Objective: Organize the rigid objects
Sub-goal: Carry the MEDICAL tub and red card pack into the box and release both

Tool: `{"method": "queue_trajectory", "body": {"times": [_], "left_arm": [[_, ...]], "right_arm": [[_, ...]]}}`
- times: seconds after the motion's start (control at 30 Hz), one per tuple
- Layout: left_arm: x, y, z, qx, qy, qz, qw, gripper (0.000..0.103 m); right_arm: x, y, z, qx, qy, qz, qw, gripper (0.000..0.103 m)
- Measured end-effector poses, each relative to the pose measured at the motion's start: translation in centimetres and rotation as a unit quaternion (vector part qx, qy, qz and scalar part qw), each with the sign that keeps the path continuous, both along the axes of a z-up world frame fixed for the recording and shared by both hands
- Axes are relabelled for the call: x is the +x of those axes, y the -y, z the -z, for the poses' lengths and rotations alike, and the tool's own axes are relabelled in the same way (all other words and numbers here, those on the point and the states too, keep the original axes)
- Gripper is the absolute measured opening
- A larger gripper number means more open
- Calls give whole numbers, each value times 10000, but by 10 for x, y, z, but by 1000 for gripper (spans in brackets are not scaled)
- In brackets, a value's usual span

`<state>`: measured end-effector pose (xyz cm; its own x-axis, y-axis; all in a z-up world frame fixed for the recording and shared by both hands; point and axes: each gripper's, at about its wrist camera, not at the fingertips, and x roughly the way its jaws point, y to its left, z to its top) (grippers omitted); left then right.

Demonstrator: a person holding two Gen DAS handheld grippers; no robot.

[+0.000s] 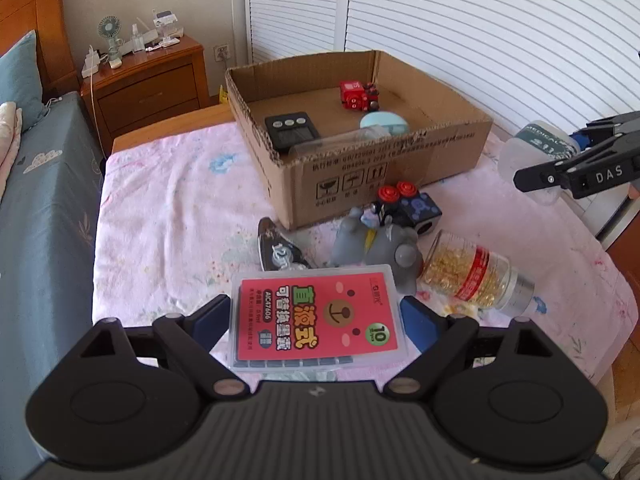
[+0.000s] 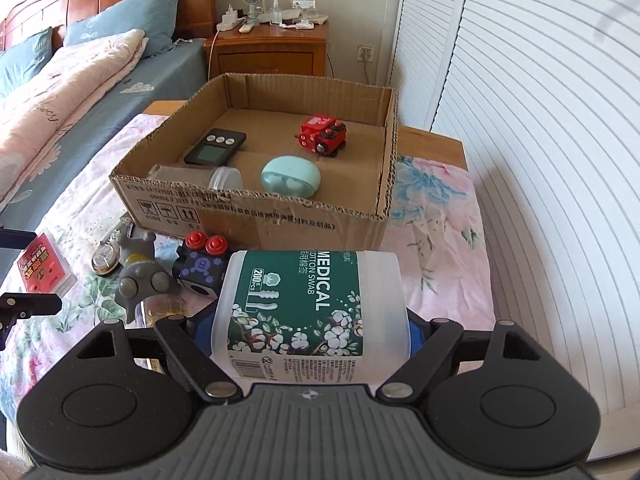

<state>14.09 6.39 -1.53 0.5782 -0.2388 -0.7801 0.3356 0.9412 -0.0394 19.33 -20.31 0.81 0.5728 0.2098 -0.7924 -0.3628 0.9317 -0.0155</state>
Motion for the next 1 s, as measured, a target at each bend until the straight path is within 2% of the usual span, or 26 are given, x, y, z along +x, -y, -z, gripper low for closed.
{"method": "queue_trajectory", "body": {"times": [0.23, 0.43, 0.77, 1.0], "left_arm": [[34, 11, -40, -54, 324, 283, 9991, 89], [81, 30, -55, 56, 496, 390, 9980, 89], [176, 54, -52, 68, 367, 238, 9990, 89], [222, 65, -32, 145, 146, 183, 9996, 90]], "right_arm": [[19, -8, -24, 118, 263, -220, 9993, 87], [46, -18, -36, 238, 378, -345, 9984, 87], [99, -24, -37, 314, 385, -321, 9982, 87], [120, -25, -25, 328, 254, -283, 9987, 86]]}}
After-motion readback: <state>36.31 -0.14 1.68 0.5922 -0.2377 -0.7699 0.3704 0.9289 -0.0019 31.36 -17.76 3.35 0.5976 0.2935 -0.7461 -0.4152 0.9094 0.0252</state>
